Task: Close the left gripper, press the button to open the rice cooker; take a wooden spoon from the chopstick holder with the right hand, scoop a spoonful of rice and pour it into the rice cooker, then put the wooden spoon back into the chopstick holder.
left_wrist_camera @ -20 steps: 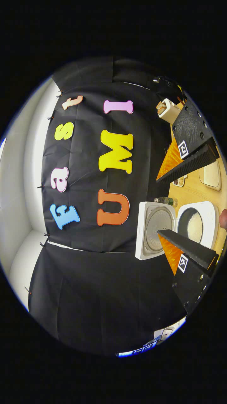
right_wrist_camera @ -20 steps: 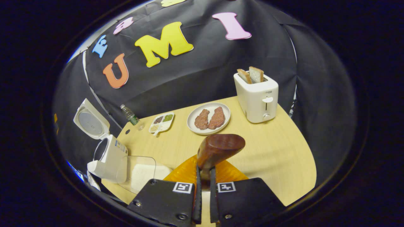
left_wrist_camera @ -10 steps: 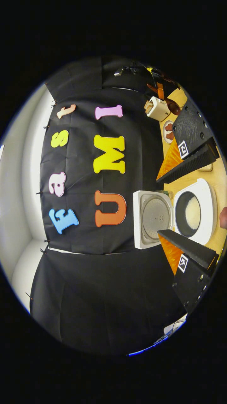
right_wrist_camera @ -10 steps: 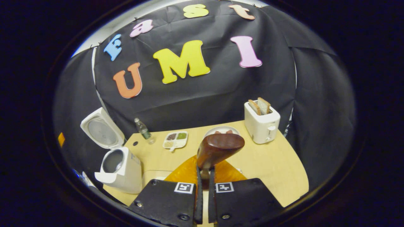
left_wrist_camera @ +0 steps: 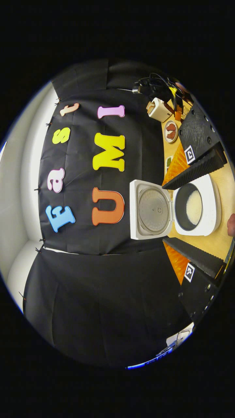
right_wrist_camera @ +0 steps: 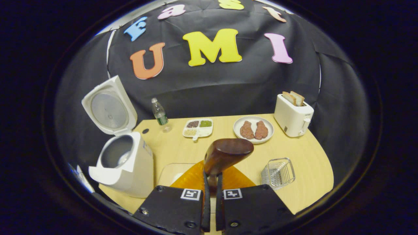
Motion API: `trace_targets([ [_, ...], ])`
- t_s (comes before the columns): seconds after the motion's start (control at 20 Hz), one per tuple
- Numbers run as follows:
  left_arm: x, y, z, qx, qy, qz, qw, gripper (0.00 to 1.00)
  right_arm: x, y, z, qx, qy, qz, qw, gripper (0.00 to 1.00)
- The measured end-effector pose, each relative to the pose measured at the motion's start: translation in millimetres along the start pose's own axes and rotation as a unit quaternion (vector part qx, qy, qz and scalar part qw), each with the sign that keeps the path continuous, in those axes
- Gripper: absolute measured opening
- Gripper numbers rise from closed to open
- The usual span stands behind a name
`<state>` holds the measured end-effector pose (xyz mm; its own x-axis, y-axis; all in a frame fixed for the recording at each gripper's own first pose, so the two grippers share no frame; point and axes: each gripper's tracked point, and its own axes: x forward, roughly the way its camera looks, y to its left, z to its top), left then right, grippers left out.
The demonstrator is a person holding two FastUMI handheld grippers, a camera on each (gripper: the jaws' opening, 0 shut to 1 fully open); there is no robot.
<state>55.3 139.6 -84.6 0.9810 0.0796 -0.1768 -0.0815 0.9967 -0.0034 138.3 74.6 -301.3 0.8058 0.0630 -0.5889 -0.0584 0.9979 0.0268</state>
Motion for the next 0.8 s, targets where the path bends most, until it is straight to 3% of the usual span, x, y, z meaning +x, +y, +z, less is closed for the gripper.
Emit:
trace_targets([
  [0.05, 0, 8, -7, -0.001, 0.008, 0.004, 1.000, 0.94, 6, 1, -7, -0.018, -0.003, -0.012, 1.000, 0.12],
  [0.25, 3, 29, -22, -0.002, 0.032, 0.013, 0.999, 0.94, 27, 4, -28, -0.101, -0.018, -0.054, 0.993, 0.12],
  [0.4, 1, 39, -30, -0.001, 0.049, 0.019, 0.999, 0.94, 38, 16, -36, -0.125, -0.031, -0.059, 0.990, 0.12],
  [0.6, -2, 45, -29, 0.000, 0.051, 0.027, 0.998, 0.94, 48, 50, -51, -0.025, -0.007, 0.002, 1.000, 0.12],
  [0.8, -10, 44, -29, 0.005, 0.052, 0.032, 0.998, 0.94, 49, 72, -49, 0.063, 0.010, 0.059, 0.996, 0.12],
])
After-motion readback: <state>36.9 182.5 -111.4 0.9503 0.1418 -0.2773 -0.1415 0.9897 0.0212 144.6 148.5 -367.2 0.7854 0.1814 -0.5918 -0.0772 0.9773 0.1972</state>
